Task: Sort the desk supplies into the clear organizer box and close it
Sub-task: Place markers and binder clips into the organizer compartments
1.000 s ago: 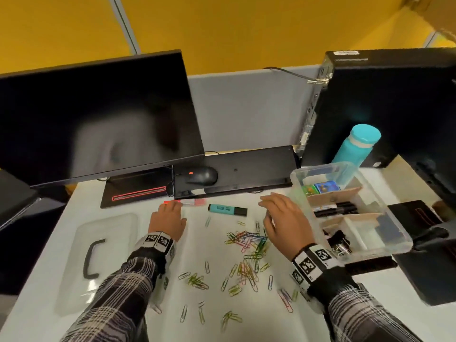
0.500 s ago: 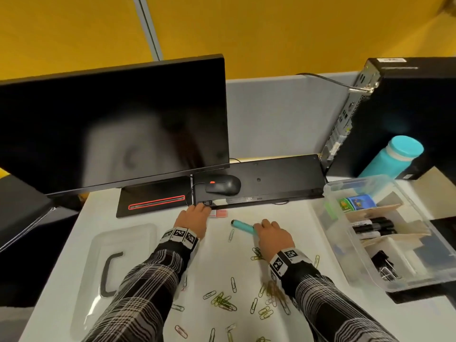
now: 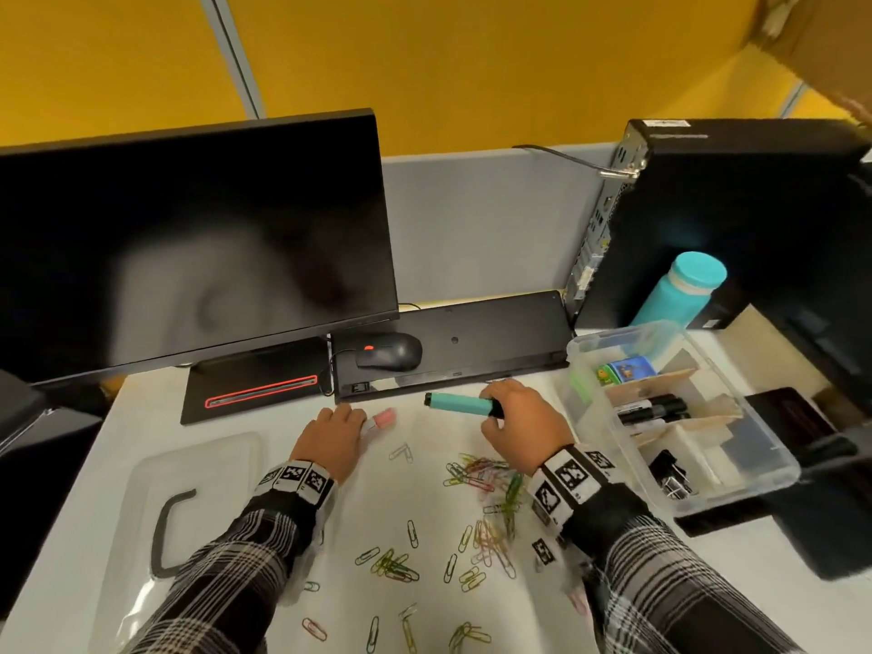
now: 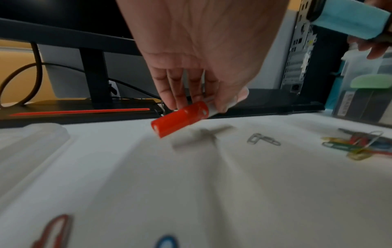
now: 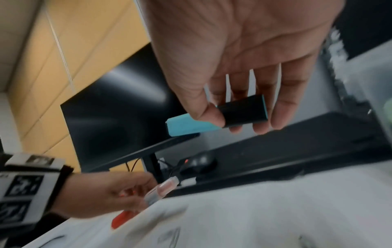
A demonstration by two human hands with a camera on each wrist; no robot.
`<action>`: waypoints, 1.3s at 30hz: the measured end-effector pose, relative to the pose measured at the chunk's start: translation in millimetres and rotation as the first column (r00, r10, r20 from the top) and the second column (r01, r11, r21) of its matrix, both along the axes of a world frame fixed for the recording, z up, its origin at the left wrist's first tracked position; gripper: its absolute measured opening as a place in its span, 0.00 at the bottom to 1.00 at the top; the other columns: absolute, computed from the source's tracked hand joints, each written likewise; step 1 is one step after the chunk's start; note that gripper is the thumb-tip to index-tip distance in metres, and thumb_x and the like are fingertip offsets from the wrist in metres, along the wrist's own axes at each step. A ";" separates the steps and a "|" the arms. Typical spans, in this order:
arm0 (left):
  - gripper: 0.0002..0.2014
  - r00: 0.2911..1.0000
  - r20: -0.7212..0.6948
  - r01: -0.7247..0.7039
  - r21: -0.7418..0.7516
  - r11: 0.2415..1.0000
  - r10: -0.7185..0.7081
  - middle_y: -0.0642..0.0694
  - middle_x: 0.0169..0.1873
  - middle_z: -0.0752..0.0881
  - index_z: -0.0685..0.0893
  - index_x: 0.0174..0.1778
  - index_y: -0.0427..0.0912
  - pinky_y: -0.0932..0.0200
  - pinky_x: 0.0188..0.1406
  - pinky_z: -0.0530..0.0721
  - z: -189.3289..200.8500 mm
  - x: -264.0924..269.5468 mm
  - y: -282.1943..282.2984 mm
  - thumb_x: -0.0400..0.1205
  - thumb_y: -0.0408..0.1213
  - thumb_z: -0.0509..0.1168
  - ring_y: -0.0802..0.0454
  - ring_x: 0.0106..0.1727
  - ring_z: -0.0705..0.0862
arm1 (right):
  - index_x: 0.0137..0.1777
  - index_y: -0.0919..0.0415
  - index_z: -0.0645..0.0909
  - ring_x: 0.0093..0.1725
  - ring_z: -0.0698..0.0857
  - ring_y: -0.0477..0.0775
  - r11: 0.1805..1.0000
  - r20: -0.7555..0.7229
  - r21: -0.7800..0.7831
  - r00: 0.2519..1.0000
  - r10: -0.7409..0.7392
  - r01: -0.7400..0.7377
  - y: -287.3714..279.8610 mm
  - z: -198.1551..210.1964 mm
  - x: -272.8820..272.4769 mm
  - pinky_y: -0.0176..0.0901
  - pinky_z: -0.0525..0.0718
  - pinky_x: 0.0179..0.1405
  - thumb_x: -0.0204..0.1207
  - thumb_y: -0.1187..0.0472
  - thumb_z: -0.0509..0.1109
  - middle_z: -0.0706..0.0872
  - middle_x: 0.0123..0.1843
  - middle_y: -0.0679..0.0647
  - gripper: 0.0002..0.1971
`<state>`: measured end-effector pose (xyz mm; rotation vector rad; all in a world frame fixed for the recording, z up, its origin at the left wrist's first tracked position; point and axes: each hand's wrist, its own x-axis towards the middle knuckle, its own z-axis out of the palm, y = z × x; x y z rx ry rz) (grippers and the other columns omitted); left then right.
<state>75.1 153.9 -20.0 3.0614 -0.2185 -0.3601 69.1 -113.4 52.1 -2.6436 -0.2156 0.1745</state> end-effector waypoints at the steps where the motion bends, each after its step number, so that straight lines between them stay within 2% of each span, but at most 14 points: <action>1: 0.14 1.000 0.023 -0.015 -0.056 0.998 0.017 0.46 0.64 0.76 0.72 0.67 0.46 0.54 0.60 0.79 1.6 -3.0 -4.5 0.86 0.42 0.55 0.48 0.59 0.78 | 0.57 0.52 0.79 0.50 0.81 0.53 1.000 0.032 -0.002 0.999 -0.002 0.002 -11.5 7.2 0.2 0.45 0.81 0.45 0.76 0.60 0.64 0.80 0.52 0.50 0.11; 5: 0.15 0.995 0.023 -0.087 -0.199 0.976 0.093 0.47 0.62 0.74 0.71 0.67 0.46 0.58 0.46 0.81 11.2 -11.7 -24.3 0.87 0.45 0.51 0.51 0.46 0.81 | 0.56 0.55 0.81 0.51 0.82 0.58 0.987 0.100 -0.079 0.987 -0.129 0.137 -75.4 34.8 9.1 0.50 0.81 0.48 0.75 0.62 0.64 0.83 0.51 0.54 0.12; 9: 0.17 0.995 0.024 -0.086 -0.220 0.972 0.094 0.50 0.63 0.74 0.71 0.69 0.47 0.56 0.49 0.83 14.9 -17.9 -45.0 0.87 0.48 0.52 0.50 0.50 0.83 | 0.51 0.51 0.79 0.42 0.82 0.53 0.916 0.047 -0.199 0.937 -0.347 0.349 -144.7 51.8 12.5 0.48 0.83 0.44 0.74 0.54 0.67 0.83 0.43 0.51 0.07; 12: 0.17 0.997 0.051 -0.049 -0.216 0.975 0.061 0.50 0.63 0.75 0.71 0.69 0.49 0.57 0.50 0.83 14.2 -21.8 -58.6 0.87 0.48 0.52 0.51 0.51 0.83 | 0.54 0.52 0.80 0.44 0.81 0.53 0.840 -0.015 -0.430 0.928 -0.372 0.330 -179.7 49.8 21.1 0.46 0.81 0.44 0.73 0.52 0.67 0.82 0.46 0.52 0.11; 14: 0.17 0.996 0.071 -0.035 -0.200 0.979 0.050 0.49 0.63 0.75 0.71 0.70 0.48 0.56 0.51 0.83 14.2 -24.3 -67.4 0.87 0.47 0.52 0.50 0.51 0.83 | 0.56 0.52 0.81 0.43 0.80 0.52 0.833 -0.102 -0.484 0.928 -0.358 0.268 -191.5 44.7 25.0 0.43 0.79 0.42 0.73 0.52 0.68 0.83 0.46 0.52 0.13; 17: 0.17 0.994 0.095 -0.038 -0.205 0.978 0.059 0.48 0.63 0.76 0.72 0.71 0.47 0.56 0.54 0.80 16.4 -27.3 -79.4 0.87 0.46 0.51 0.49 0.52 0.81 | 0.57 0.52 0.83 0.47 0.82 0.52 0.865 -0.198 -0.470 0.935 -0.295 0.174 -193.2 34.7 22.0 0.41 0.81 0.44 0.77 0.56 0.65 0.84 0.51 0.52 0.11; 20: 0.18 0.991 0.106 -0.059 -0.216 0.975 0.084 0.47 0.63 0.76 0.72 0.71 0.46 0.57 0.56 0.77 17.8 -28.9 -86.4 0.88 0.46 0.49 0.49 0.52 0.80 | 0.60 0.47 0.82 0.60 0.78 0.58 0.882 -0.217 -0.457 0.947 -0.238 0.117 -192.4 31.6 17.7 0.49 0.80 0.61 0.80 0.58 0.60 0.80 0.63 0.53 0.14; 22: 0.18 0.990 0.109 -0.065 -0.208 0.976 0.089 0.47 0.63 0.76 0.72 0.71 0.46 0.57 0.56 0.77 17.3 -29.6 -88.5 0.88 0.46 0.48 0.50 0.52 0.80 | 0.58 0.42 0.81 0.64 0.72 0.60 0.898 -0.209 -0.409 0.941 -0.267 0.164 -196.1 37.2 15.0 0.53 0.74 0.64 0.79 0.60 0.61 0.76 0.64 0.53 0.14; 25: 0.19 0.992 0.080 -0.076 -0.207 0.975 0.094 0.46 0.62 0.76 0.72 0.71 0.46 0.56 0.56 0.78 14.2 -33.8 -92.8 0.88 0.47 0.48 0.49 0.51 0.81 | 0.55 0.45 0.79 0.65 0.69 0.60 0.905 -0.129 -0.294 0.926 -0.355 0.306 -206.6 46.1 7.4 0.55 0.70 0.64 0.78 0.62 0.62 0.74 0.64 0.55 0.12; 27: 0.20 0.995 0.047 -0.076 -0.244 0.967 0.090 0.47 0.60 0.76 0.72 0.71 0.46 0.56 0.53 0.81 12.6 -40.0 -100.8 0.88 0.49 0.48 0.50 0.49 0.82 | 0.59 0.47 0.77 0.66 0.69 0.60 0.906 -0.065 -0.214 0.920 -0.387 0.366 -214.4 43.8 -4.0 0.56 0.69 0.64 0.79 0.60 0.60 0.73 0.67 0.55 0.12; 29: 0.21 0.998 -0.001 -0.067 -0.304 0.950 0.070 0.50 0.59 0.78 0.72 0.71 0.49 0.56 0.51 0.83 15.4 -47.4 -115.5 0.87 0.53 0.47 0.52 0.48 0.83 | 0.68 0.51 0.72 0.69 0.68 0.61 0.902 -0.032 -0.181 0.915 -0.403 0.391 -221.5 33.1 -18.9 0.57 0.68 0.66 0.79 0.59 0.58 0.70 0.72 0.55 0.17; 32: 0.23 0.998 -0.055 -0.056 -0.402 0.914 0.037 0.55 0.57 0.85 0.72 0.69 0.56 0.55 0.50 0.81 31.9 -52.6 -146.7 0.85 0.61 0.44 0.54 0.51 0.85 | 0.78 0.57 0.61 0.78 0.61 0.62 0.893 -0.017 -0.198 0.909 -0.416 0.405 -223.9 6.6 -37.9 0.59 0.61 0.77 0.81 0.55 0.57 0.61 0.81 0.57 0.26; 35: 0.21 0.998 0.055 0.025 -0.446 0.895 -0.001 0.57 0.59 0.82 0.70 0.71 0.57 0.56 0.51 0.82 57.1 -48.7 -184.8 0.85 0.58 0.46 0.56 0.51 0.84 | 0.81 0.59 0.56 0.82 0.56 0.60 0.887 0.051 -0.211 0.911 -0.410 0.411 -221.3 -13.7 -46.3 0.59 0.55 0.81 0.82 0.52 0.55 0.55 0.84 0.56 0.29; 39: 0.19 0.957 0.262 0.228 -0.425 0.876 -0.123 0.51 0.56 0.78 0.68 0.74 0.52 0.55 0.52 0.79 84.9 -34.3 -248.5 0.86 0.44 0.51 0.52 0.53 0.78 | 0.81 0.59 0.57 0.82 0.58 0.60 0.881 0.130 -0.180 0.898 -0.421 0.438 -222.0 -20.7 -49.5 0.57 0.56 0.81 0.82 0.50 0.55 0.57 0.84 0.56 0.29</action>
